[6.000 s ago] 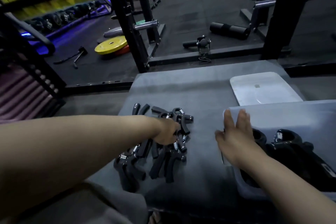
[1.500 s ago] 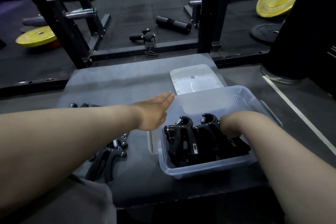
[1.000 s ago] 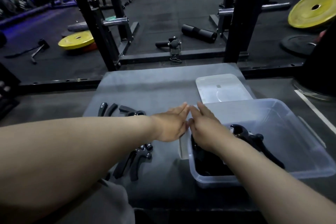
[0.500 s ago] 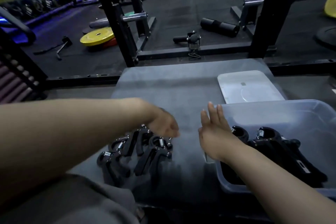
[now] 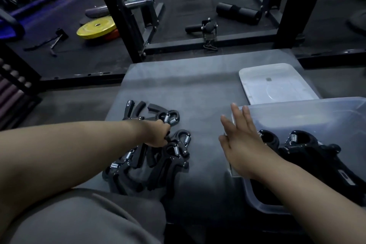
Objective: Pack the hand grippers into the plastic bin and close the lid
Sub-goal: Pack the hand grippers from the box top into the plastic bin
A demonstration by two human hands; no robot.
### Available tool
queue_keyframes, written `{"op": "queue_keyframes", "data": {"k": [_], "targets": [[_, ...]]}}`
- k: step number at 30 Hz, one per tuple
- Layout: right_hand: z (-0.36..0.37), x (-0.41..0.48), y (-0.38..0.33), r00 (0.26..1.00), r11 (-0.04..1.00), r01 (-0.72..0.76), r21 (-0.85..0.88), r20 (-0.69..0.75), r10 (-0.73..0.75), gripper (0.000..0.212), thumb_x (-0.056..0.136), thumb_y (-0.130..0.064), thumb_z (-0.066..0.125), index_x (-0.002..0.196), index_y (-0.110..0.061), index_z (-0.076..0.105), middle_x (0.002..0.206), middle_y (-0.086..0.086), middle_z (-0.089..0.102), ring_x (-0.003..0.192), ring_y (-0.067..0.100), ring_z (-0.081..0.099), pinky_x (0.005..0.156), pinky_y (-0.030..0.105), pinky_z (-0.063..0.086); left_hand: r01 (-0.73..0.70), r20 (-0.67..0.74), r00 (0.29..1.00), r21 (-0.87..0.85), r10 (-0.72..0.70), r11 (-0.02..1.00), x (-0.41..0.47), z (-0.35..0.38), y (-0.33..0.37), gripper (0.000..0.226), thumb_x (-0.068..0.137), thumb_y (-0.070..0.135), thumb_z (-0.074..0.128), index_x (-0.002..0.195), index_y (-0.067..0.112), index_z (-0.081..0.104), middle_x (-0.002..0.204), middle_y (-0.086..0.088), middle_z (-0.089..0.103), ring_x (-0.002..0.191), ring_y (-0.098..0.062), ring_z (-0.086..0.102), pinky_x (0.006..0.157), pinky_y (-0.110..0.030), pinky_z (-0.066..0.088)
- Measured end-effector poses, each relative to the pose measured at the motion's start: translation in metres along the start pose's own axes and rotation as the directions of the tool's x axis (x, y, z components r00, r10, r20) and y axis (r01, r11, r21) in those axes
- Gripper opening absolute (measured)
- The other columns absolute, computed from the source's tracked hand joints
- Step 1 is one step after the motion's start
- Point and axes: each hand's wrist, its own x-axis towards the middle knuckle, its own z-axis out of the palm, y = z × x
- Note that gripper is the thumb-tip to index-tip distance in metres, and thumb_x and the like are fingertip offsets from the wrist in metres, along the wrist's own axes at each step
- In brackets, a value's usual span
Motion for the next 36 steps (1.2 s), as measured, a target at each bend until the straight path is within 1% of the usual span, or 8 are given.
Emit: {"op": "queue_keyframes", "data": {"k": [3,7,13,16,19,25,34,36], "targets": [[-0.003,-0.002,-0.002,0.997,0.997,0.054,-0.054,0.054,-0.051,0.048,0.105,-0.025,0.022,0.149,-0.008,0.030,0.160,0.011,-0.021,0.099,0.017,-0.070,0.116,0.041,-0.017,-0.096,-0.192,0.974,0.110,0.116,0.989,-0.001,0.002,0.006,0.055,0.090,0.042,0.055,0.137,0.015,0.041,0.133,-0.014,0.043,0.124,-0.036,0.046,0.098,-0.045,0.043],[0.001,-0.001,0.000,1.000,0.999,-0.007,0.042,-0.010,0.008,0.053,0.104,-0.029,0.027,0.153,-0.014,0.016,0.158,0.011,-0.028,0.139,0.030,-0.038,0.119,0.037,-0.010,-0.216,-0.135,0.962,0.150,0.237,0.965,-0.005,0.005,0.031,0.063,0.086,0.053,0.058,0.136,0.018,0.043,0.132,-0.010,0.047,0.123,-0.033,0.049,0.097,-0.046,0.043],[0.003,0.001,0.000,1.000,0.999,-0.015,0.045,-0.001,0.015,0.054,0.104,-0.030,0.027,0.154,-0.015,0.015,0.158,0.010,-0.029,0.141,0.031,-0.035,0.119,0.038,-0.008,-0.128,0.073,0.991,0.260,0.113,0.957,-0.008,0.013,0.052,0.110,0.072,0.072,0.068,0.149,0.010,0.020,0.140,-0.016,0.043,0.124,-0.039,0.051,0.098,-0.051,0.046],[0.004,0.000,0.001,1.000,0.997,-0.024,0.075,0.006,0.023,0.054,0.104,-0.032,0.027,0.154,-0.017,0.014,0.158,0.006,-0.030,0.141,0.028,-0.036,0.119,0.037,-0.004,-0.089,0.087,0.993,0.039,0.085,0.995,-0.008,0.008,0.053,0.104,0.068,0.065,0.077,0.141,0.006,0.032,0.133,-0.015,0.042,0.116,-0.038,0.056,0.089,-0.044,0.050],[0.002,0.000,0.001,0.999,0.994,-0.033,0.105,0.017,0.031,0.054,0.104,-0.032,0.028,0.154,-0.019,0.014,0.157,0.002,-0.031,0.141,0.026,-0.036,0.119,0.039,0.004,-0.062,0.015,0.998,-0.266,0.069,0.962,-0.006,-0.002,0.053,0.058,0.073,0.053,0.077,0.107,0.009,0.060,0.108,-0.008,0.062,0.094,-0.027,0.064,0.074,-0.031,0.051],[0.003,-0.001,0.002,0.999,0.992,-0.025,0.128,0.033,0.021,0.053,0.103,-0.031,0.027,0.154,-0.019,0.016,0.157,0.001,-0.032,0.140,0.025,-0.038,0.119,0.040,0.008,0.015,0.065,0.997,-0.704,0.044,0.710,0.007,0.000,0.046,0.029,0.088,0.035,0.068,0.103,0.014,0.055,0.091,-0.010,0.066,0.076,-0.036,0.072,0.064,-0.040,0.062],[0.001,-0.004,0.003,0.999,0.988,-0.018,0.151,0.031,0.014,0.047,0.102,-0.032,0.029,0.149,-0.024,0.026,0.159,-0.002,-0.029,0.141,0.020,-0.038,0.116,0.044,0.025,-0.092,-0.242,0.942,-0.851,-0.231,0.516,-0.005,-0.059,0.026,0.026,0.092,0.031,0.065,0.094,0.008,0.056,0.075,-0.013,0.064,0.054,-0.029,0.065,0.047,-0.040,0.058],[-0.001,-0.006,0.005,1.000,0.983,-0.010,0.184,0.031,0.004,0.046,0.102,-0.032,0.030,0.147,-0.025,0.030,0.159,-0.004,-0.027,0.141,0.017,-0.036,0.115,0.045,0.026,-0.139,-0.305,0.923,-0.834,-0.237,0.534,-0.019,-0.083,0.022,0.023,0.094,0.028,0.064,0.095,0.006,0.056,0.073,-0.014,0.063,0.043,-0.021,0.060,0.036,-0.027,0.047]]}}
